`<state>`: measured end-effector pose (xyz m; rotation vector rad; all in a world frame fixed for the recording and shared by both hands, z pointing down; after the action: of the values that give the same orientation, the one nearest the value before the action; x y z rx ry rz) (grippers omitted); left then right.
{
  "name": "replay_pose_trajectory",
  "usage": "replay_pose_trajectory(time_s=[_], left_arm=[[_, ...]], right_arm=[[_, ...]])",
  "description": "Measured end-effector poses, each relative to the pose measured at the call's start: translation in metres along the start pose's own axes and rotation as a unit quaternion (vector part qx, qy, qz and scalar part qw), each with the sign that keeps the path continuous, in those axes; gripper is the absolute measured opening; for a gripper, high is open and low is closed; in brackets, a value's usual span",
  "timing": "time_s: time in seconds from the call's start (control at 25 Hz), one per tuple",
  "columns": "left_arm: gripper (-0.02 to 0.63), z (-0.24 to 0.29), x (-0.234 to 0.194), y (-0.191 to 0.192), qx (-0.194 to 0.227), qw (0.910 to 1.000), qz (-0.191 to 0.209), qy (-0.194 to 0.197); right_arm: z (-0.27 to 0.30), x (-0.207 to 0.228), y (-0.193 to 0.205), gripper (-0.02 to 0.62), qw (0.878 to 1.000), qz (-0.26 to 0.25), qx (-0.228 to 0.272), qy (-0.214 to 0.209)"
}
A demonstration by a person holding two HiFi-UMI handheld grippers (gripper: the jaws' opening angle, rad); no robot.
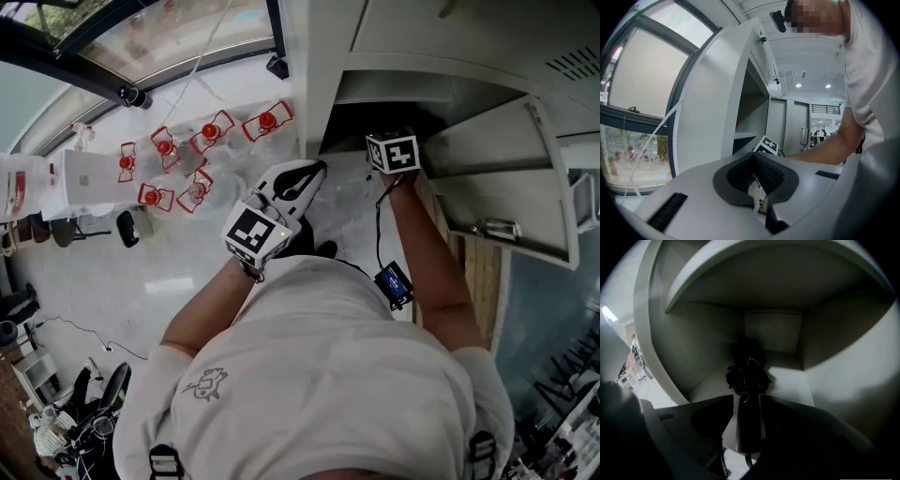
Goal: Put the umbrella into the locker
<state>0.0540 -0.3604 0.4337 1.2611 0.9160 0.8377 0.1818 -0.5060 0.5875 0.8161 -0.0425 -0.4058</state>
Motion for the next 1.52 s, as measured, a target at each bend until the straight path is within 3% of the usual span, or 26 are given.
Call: replay_pose_trajectory(time_s=[0.44, 0.56, 0.88, 1.52], left_arm=[[0.011, 0.004, 0.024, -0.005, 0.009, 0.9999, 0.009, -0.006], [0.011, 0.005, 0.033, -0.012, 0.014, 0.9998, 0.013, -0.003], [0.011, 0.013, 0.067, -0.016, 0.015, 0.9996, 0.023, 0.010], [0.011, 0.029, 0.105, -0.020, 0.029, 0.9992, 0.028, 0.007]], right_arm=[[-0.047, 0.003, 0.008, 0.199, 0.999, 0.012, 0.044, 0.001], [-0.072, 0.003, 0.006, 0.146, 0.997, 0.025, 0.068, -0.002], [-0.157, -0.007, 0.006, 0.064, 0.988, 0.042, 0.150, -0.014], [-0.292, -0.018, 0.042, 0.041, 0.966, 0.058, 0.251, -0.024]])
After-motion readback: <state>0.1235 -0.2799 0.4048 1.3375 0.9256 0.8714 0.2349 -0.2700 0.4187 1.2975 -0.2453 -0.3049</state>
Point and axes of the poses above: the fingertips, and each gripper's own axes: z forward along the fingers, x to its right, y out of its underside, the point moved 1 cm from there along -z, backward along the fingers, and after that the axes turned 10 degrees about y, right-handed, at the moved point
